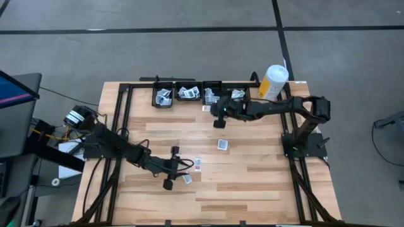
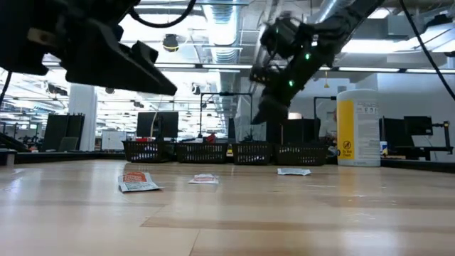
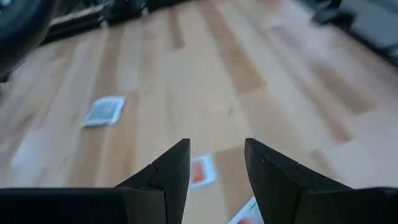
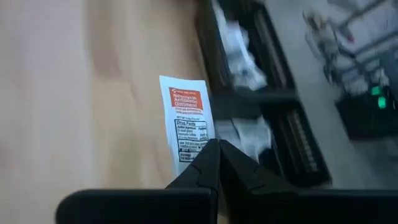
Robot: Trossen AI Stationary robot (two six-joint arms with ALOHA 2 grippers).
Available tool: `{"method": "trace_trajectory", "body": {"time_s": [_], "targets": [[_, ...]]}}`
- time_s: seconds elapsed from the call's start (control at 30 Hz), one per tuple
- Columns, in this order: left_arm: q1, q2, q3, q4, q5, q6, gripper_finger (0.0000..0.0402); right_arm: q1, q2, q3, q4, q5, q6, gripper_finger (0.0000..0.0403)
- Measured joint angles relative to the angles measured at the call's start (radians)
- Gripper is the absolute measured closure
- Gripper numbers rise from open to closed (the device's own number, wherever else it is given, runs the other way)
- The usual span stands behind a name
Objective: Pick & Place First Aid Supplies
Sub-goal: Put the orange ointment pack into the middle right black bin
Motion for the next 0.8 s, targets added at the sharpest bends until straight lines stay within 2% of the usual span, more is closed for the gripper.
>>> {"method": "trace_trajectory", "body": {"time_s": [0.13, 0.3, 0.5, 0.63, 0.8], "targets": [[0.023, -0.059, -0.011, -0.107, -0.028, 0.000, 0.0247, -0.093, 0.019, -0.001, 0.033, 0.001, 0.016, 0.0403], [0.078, -0.112, -0.081, -0.110, -0.028, 0.044, 0.0247, -0.181, 0.060, 0.001, 0.109, -0.001, 0.050, 0.0403], [0.184, -0.195, -0.167, -0.111, -0.029, 0.056, 0.0247, -0.227, 0.105, 0.001, 0.166, -0.005, 0.104, 0.0401], [0.252, -0.252, -0.198, -0.106, -0.029, 0.056, 0.0247, -0.240, 0.103, -0.002, 0.173, -0.004, 0.103, 0.0380], [0.301, -0.302, -0.216, -0.105, -0.028, 0.056, 0.0247, -0.239, 0.102, -0.001, 0.174, -0.004, 0.097, 0.0336]]}}
